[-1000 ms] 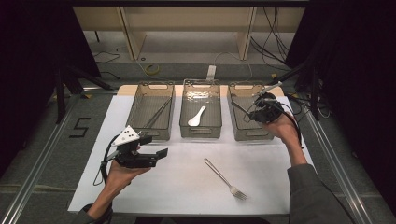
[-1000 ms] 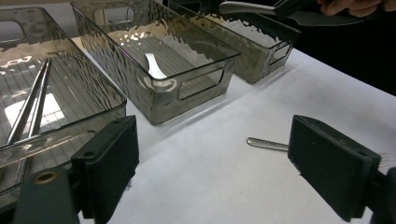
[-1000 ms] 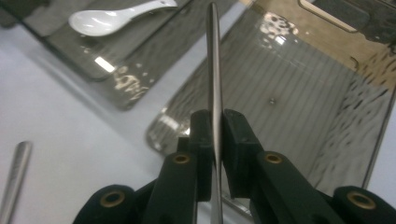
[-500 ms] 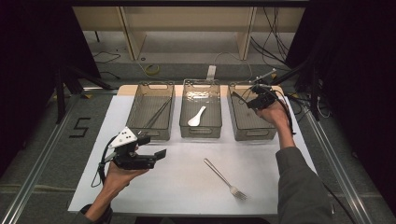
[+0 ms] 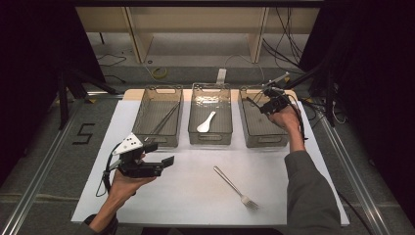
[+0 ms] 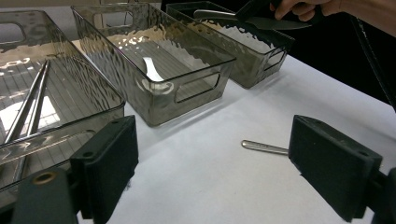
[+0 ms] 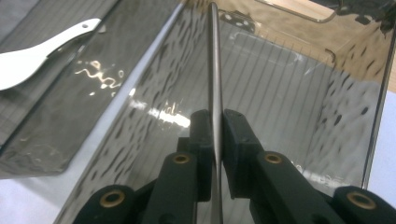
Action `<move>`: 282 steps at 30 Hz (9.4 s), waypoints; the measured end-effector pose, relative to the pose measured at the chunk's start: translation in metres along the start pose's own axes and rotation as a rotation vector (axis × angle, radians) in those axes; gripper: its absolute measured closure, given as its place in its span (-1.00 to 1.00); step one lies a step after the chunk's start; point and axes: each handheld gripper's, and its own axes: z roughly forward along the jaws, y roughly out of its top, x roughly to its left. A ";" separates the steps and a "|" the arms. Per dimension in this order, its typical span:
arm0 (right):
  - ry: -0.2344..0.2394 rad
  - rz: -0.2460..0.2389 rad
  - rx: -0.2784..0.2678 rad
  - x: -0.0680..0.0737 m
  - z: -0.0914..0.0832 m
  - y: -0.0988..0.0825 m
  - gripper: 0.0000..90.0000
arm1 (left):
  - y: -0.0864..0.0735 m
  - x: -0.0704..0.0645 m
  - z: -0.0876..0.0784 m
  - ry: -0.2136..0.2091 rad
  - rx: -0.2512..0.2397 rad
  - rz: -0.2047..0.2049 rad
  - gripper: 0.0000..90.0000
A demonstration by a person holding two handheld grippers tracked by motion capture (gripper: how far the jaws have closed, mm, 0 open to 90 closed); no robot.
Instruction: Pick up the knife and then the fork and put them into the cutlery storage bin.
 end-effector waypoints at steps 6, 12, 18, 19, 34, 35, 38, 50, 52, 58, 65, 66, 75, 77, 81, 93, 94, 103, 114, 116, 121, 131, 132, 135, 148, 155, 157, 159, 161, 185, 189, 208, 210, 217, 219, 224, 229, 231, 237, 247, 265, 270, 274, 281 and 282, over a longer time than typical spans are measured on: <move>-0.011 0.012 0.021 -0.001 0.009 0.002 0.86 | 0.000 0.002 0.000 -0.009 -0.003 -0.020 -0.66; -0.031 0.006 0.036 0.000 0.016 0.010 0.85 | 0.000 0.001 0.001 -0.015 0.005 -0.010 -0.66; -0.031 0.011 0.022 0.005 0.023 0.017 0.75 | 0.000 0.001 0.002 -0.014 0.007 -0.008 -0.66; -0.031 0.011 0.022 0.005 0.023 0.017 0.75 | 0.000 0.001 0.002 -0.014 0.005 -0.011 -0.66; 0.136 -0.115 -0.122 0.052 -0.046 -0.006 -0.10 | 0.000 0.000 0.003 -0.006 0.021 -0.003 -0.66; 0.140 -0.146 -0.118 0.059 -0.050 -0.011 -0.12 | -0.001 0.000 0.003 -0.003 0.021 -0.001 -0.66; 0.158 -0.213 -0.103 0.078 -0.060 -0.029 -0.16 | -0.001 -0.001 0.004 -0.002 0.024 0.005 -0.66; 0.274 -0.331 -0.061 0.137 -0.061 -0.097 -0.21 | -0.001 -0.003 0.003 0.003 0.008 0.025 -0.66; 0.284 -0.350 -0.034 0.144 -0.058 -0.105 -0.20 | -0.001 -0.004 0.004 0.004 0.012 0.023 -0.66; 0.298 -0.386 0.063 0.159 -0.047 -0.123 -0.17 | -0.002 -0.004 0.003 0.008 0.009 0.030 -0.66; 0.297 -0.410 0.136 0.166 -0.037 -0.134 -0.16 | -0.001 -0.005 0.003 -0.001 0.009 0.039 -0.66; 0.299 -0.412 0.144 0.166 -0.036 -0.135 -0.16 | -0.001 -0.005 0.003 -0.002 0.006 0.040 -0.66; 0.263 -0.458 0.218 0.176 -0.022 -0.145 0.00 | -0.002 -0.007 0.003 -0.006 0.007 0.052 -0.66; 0.268 -0.465 0.223 0.177 -0.022 -0.146 0.05 | -0.001 -0.007 0.003 -0.009 0.006 0.053 -0.66; 0.264 -0.484 0.245 0.179 -0.018 -0.147 0.22 | -0.001 -0.007 0.003 -0.008 0.003 0.052 -0.66; 0.267 -0.520 0.253 0.181 -0.012 -0.150 0.46 | -0.002 -0.008 0.005 -0.010 0.011 0.060 -0.66; 0.266 -0.527 0.253 0.181 -0.011 -0.150 0.49 | -0.002 -0.008 0.005 -0.011 0.013 0.061 -0.66; 0.262 -0.543 0.271 0.183 -0.007 -0.150 0.61 | -0.002 -0.008 0.005 -0.013 0.014 0.063 -0.66; 0.264 -0.552 0.281 0.184 -0.006 -0.148 0.70 | -0.002 -0.008 0.005 -0.014 0.018 0.066 -0.66; 0.261 -0.553 0.291 0.184 -0.006 -0.147 0.71 | -0.002 -0.009 0.006 -0.015 0.019 0.066 -0.66; 0.262 -0.550 0.304 0.184 -0.005 -0.145 0.80 | -0.002 -0.009 0.006 -0.015 0.018 0.066 -0.66; 0.265 -0.556 0.300 0.183 -0.005 -0.144 0.88 | -0.002 -0.009 0.006 -0.016 0.018 0.068 -0.65; 0.264 -0.556 0.298 0.183 -0.005 -0.144 0.88 | -0.001 -0.008 0.005 -0.016 0.018 0.070 -0.65; 0.266 -0.560 0.285 0.180 -0.007 -0.144 0.88 | -0.001 -0.008 0.006 -0.015 0.015 0.065 -0.65; 0.267 -0.474 0.204 0.147 -0.024 -0.140 0.89 | -0.001 -0.006 0.007 -0.008 0.010 0.053 -0.65; 0.259 -0.414 0.160 0.127 -0.032 -0.139 0.89 | -0.001 -0.007 0.005 -0.005 0.005 0.050 -0.65; 0.258 -0.401 0.145 0.122 -0.035 -0.139 0.89 | -0.001 -0.006 0.004 -0.004 0.002 0.053 -0.65; 0.255 -0.386 0.131 0.117 -0.039 -0.139 0.89 | -0.001 -0.006 0.004 -0.002 -0.003 0.047 -0.65; 0.250 -0.375 0.115 0.113 -0.043 -0.137 0.89 | -0.002 -0.005 0.004 -0.003 -0.008 0.045 -0.65; 0.223 -0.229 -0.045 0.064 -0.065 -0.106 0.89 | -0.001 -0.002 0.000 0.010 -0.041 0.021 -0.66; 0.211 -0.223 -0.061 0.060 -0.070 -0.090 0.89 | -0.001 -0.002 0.000 0.011 -0.045 0.018 -0.66; 0.144 -0.072 -0.074 0.021 -0.044 -0.032 0.89 | -0.001 -0.002 -0.002 0.015 -0.054 0.018 -0.66; 0.148 -0.055 -0.078 0.018 -0.041 -0.029 0.89 | -0.001 -0.002 -0.002 0.014 -0.055 0.017 -0.66; 0.120 -0.015 -0.066 0.010 -0.029 -0.019 0.89 | -0.001 -0.002 -0.002 0.017 -0.056 0.014 -0.66; 0.113 -0.006 -0.064 0.009 -0.026 -0.016 0.89 | -0.001 -0.001 -0.002 0.015 -0.054 0.016 -0.66; 0.103 0.027 -0.058 0.003 -0.014 -0.013 0.89 | -0.001 -0.001 -0.002 0.014 -0.060 0.007 -0.66; 0.090 0.043 -0.046 0.000 -0.004 -0.012 0.89 | -0.001 -0.001 -0.003 0.014 -0.065 0.006 -0.66; 0.084 0.049 -0.046 -0.001 -0.003 -0.011 0.89 | -0.001 -0.001 -0.003 0.014 -0.066 0.003 -0.66; 0.075 0.062 -0.044 -0.004 0.000 -0.011 0.89 | -0.001 -0.001 -0.004 0.014 -0.067 0.007 -0.66; 0.064 0.079 -0.022 -0.005 0.011 -0.010 0.89 | -0.001 -0.001 -0.004 0.013 -0.068 0.007 -0.66; 0.056 0.074 -0.005 0.001 0.019 -0.010 0.88 | -0.001 -0.002 -0.004 0.012 -0.071 0.008 -0.66; 0.049 0.077 -0.007 0.002 0.021 -0.009 0.88 | -0.001 -0.002 -0.004 0.012 -0.071 0.008 -0.66; 0.041 0.071 -0.003 0.004 0.023 -0.008 0.88 | -0.001 -0.002 -0.004 0.009 -0.070 0.009 -0.66; 0.035 0.071 0.000 0.006 0.028 -0.008 0.88 | -0.001 -0.002 -0.004 0.010 -0.071 0.009 -0.66; 0.033 0.072 -0.001 0.007 0.028 -0.008 0.88 | -0.001 -0.002 -0.004 0.010 -0.071 0.010 -0.66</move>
